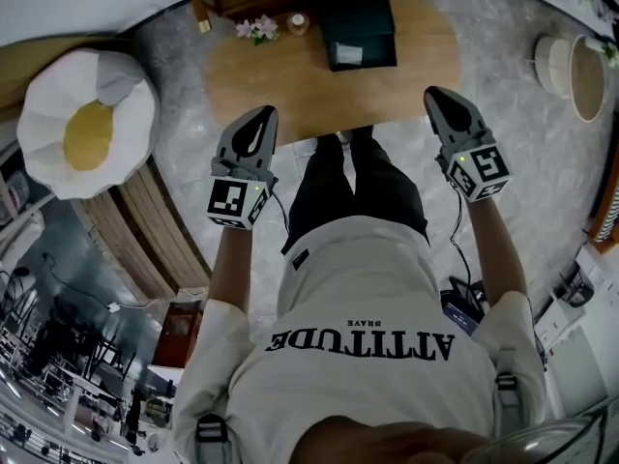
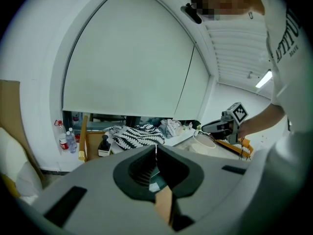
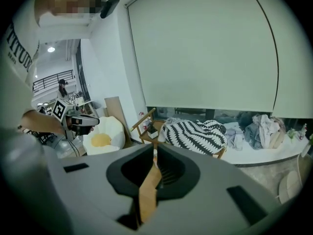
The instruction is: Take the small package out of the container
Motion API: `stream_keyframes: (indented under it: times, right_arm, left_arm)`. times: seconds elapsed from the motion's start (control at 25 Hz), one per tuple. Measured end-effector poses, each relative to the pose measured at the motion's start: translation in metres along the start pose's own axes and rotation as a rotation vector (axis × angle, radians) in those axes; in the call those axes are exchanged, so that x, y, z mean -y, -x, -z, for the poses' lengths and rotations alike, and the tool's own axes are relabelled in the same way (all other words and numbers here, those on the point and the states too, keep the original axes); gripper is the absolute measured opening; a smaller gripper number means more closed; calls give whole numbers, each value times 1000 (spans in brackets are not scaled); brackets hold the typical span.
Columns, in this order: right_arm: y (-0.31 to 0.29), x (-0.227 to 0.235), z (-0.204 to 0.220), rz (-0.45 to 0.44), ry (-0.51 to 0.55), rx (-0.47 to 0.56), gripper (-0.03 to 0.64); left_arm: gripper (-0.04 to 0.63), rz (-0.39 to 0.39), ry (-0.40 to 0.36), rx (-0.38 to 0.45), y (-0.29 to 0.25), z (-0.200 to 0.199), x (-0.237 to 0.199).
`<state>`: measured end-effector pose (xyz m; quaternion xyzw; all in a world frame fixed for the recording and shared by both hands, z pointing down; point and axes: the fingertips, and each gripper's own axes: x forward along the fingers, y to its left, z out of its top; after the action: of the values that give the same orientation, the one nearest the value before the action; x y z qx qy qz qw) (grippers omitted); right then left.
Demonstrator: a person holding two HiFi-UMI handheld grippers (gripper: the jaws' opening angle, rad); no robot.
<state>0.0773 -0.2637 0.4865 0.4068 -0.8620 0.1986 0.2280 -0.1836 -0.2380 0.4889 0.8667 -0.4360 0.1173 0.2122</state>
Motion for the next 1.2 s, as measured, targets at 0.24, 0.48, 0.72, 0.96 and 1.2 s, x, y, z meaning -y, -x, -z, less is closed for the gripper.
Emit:
stream_keyframes:
  times: [0.24, 0.48, 0.72, 0.96, 1.2]
  right_arm:
    - [-20, 10, 9, -32, 22, -38, 23]
    - [-54, 25, 27, -88, 35, -75, 23]
    - [-88, 36, 54, -184, 50, -139, 23]
    - [-120, 46, 80, -259, 71, -190, 23]
    - [-158, 61, 110, -309, 75, -236, 23]
  left_arm:
    - [26, -9, 19, -9, -18, 12, -5]
    - [26, -52, 54, -19, -44, 30, -16]
    - [26, -102, 90, -29, -69, 51, -20]
    - [26, -134, 113, -46, -91, 80, -24]
    - [26, -155, 141, -66, -114, 114, -33]
